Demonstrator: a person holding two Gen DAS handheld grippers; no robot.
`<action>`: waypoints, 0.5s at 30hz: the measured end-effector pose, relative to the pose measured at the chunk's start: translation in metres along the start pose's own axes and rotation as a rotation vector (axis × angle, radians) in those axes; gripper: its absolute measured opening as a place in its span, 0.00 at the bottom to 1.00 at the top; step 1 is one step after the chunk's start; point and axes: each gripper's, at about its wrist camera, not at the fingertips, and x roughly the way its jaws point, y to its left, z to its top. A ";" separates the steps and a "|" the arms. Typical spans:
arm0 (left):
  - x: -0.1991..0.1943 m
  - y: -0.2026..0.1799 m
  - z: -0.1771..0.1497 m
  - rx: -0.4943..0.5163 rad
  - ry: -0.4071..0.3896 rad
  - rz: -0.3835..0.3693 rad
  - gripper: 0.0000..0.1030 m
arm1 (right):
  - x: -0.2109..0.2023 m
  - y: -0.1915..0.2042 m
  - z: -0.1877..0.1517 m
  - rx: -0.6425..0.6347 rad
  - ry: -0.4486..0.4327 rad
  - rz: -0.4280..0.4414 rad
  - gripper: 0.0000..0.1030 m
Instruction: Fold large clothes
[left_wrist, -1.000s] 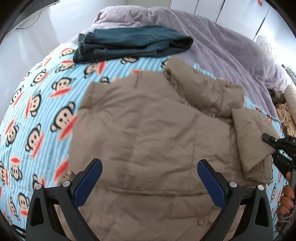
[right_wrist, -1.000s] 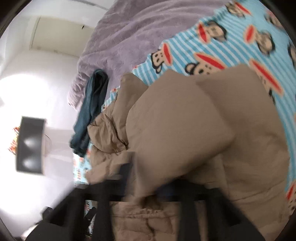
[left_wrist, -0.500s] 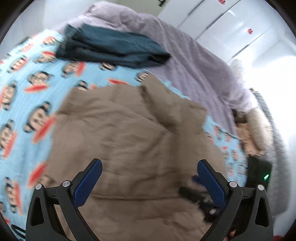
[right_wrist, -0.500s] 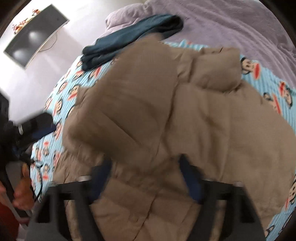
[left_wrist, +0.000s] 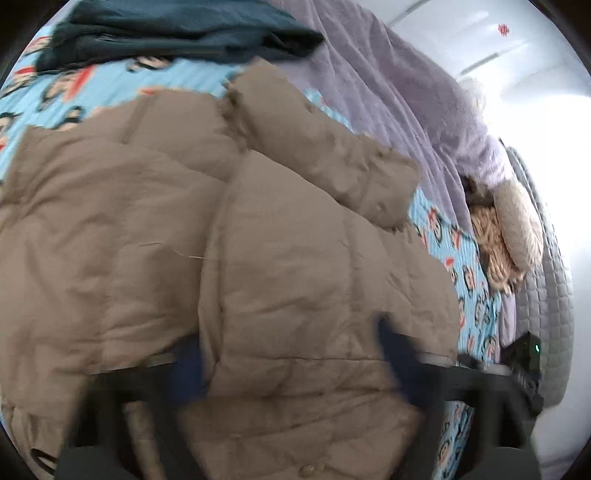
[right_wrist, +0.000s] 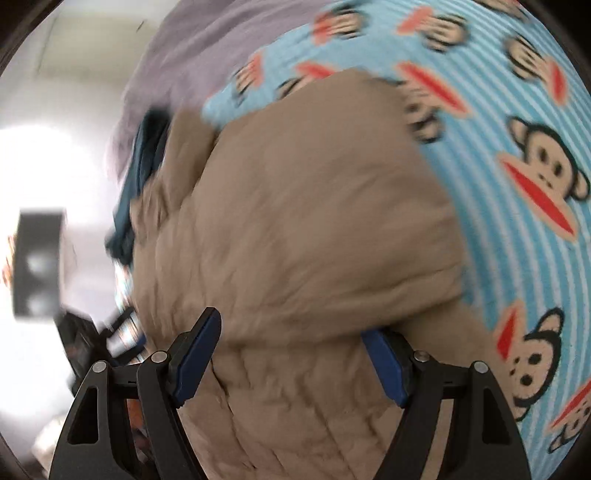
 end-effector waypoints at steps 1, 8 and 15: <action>0.005 -0.003 -0.001 0.015 0.025 0.033 0.12 | -0.003 -0.006 0.006 0.028 -0.025 0.011 0.74; -0.013 0.009 -0.026 0.075 -0.018 0.118 0.13 | 0.006 -0.013 0.007 -0.032 -0.022 -0.048 0.16; -0.003 0.020 -0.028 0.082 0.015 0.153 0.13 | 0.028 0.004 -0.009 -0.138 -0.062 -0.168 0.16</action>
